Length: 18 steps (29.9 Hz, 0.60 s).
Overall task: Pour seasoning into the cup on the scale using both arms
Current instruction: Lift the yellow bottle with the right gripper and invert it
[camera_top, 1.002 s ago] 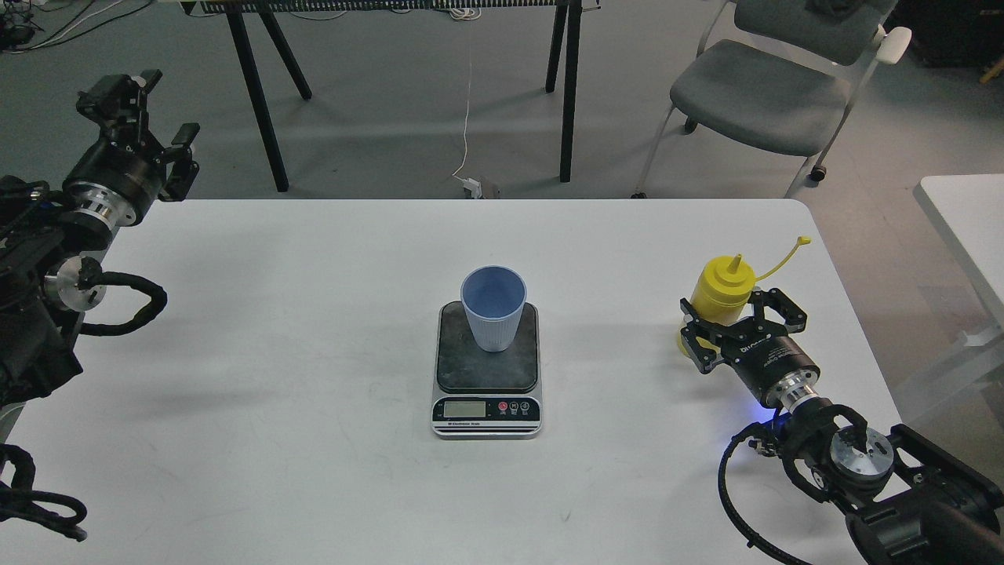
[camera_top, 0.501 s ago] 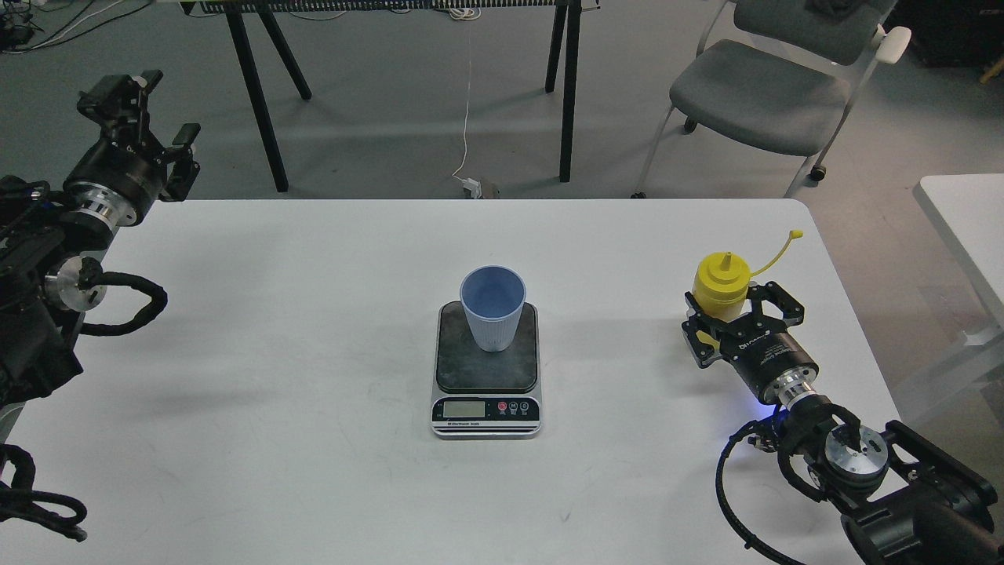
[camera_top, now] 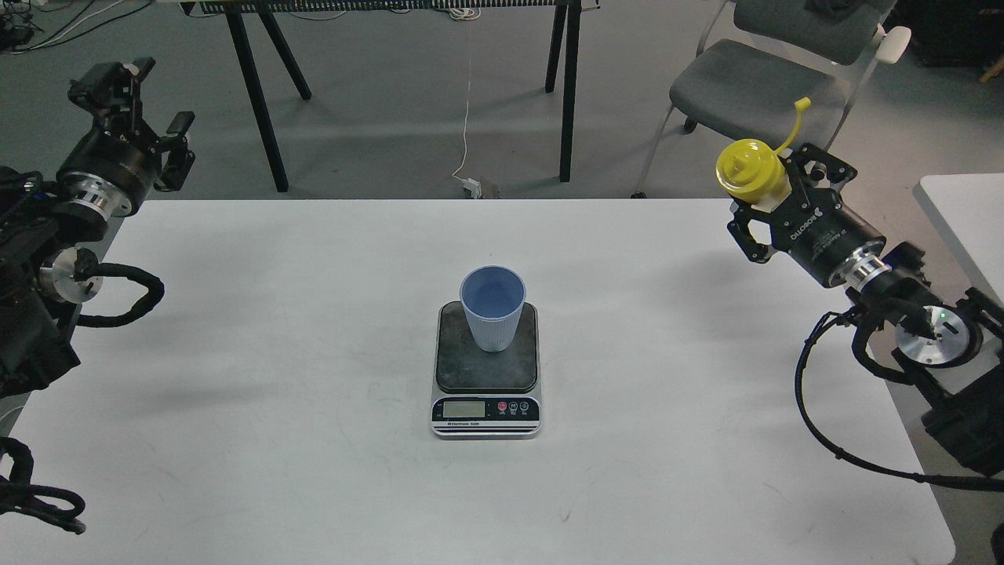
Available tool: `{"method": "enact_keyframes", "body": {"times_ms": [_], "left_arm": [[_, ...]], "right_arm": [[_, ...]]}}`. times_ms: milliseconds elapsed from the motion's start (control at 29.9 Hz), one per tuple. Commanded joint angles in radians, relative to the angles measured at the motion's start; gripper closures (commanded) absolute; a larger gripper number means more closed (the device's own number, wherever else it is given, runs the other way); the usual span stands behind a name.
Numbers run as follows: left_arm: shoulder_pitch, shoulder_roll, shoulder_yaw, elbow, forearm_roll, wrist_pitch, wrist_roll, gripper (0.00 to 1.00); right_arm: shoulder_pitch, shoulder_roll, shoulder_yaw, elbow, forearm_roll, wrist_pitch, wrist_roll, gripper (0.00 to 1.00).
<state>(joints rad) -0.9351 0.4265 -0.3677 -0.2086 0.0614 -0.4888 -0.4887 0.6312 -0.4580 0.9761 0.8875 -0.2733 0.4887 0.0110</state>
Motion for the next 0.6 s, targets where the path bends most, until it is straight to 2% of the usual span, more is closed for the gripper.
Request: {"method": "enact_keyframes", "body": {"times_ms": [0,301,568], "left_arm": [[-0.005,-0.003,-0.005,-0.002,0.0,0.0,0.0,0.21],[-0.022,-0.006,-0.008,-0.003,-0.002,0.0,0.0,0.22],[-0.024,-0.012,-0.02,-0.005,-0.002,0.0,0.0,0.21]], "right_arm": [[0.138,-0.005,-0.014,0.028,-0.212,0.0,-0.006,0.47],[0.406,0.059,-0.137,0.06,-0.596,0.0,-0.008,0.49],[0.524,0.142,-0.33,0.169,-0.973,0.0,-0.002,0.49]]}}
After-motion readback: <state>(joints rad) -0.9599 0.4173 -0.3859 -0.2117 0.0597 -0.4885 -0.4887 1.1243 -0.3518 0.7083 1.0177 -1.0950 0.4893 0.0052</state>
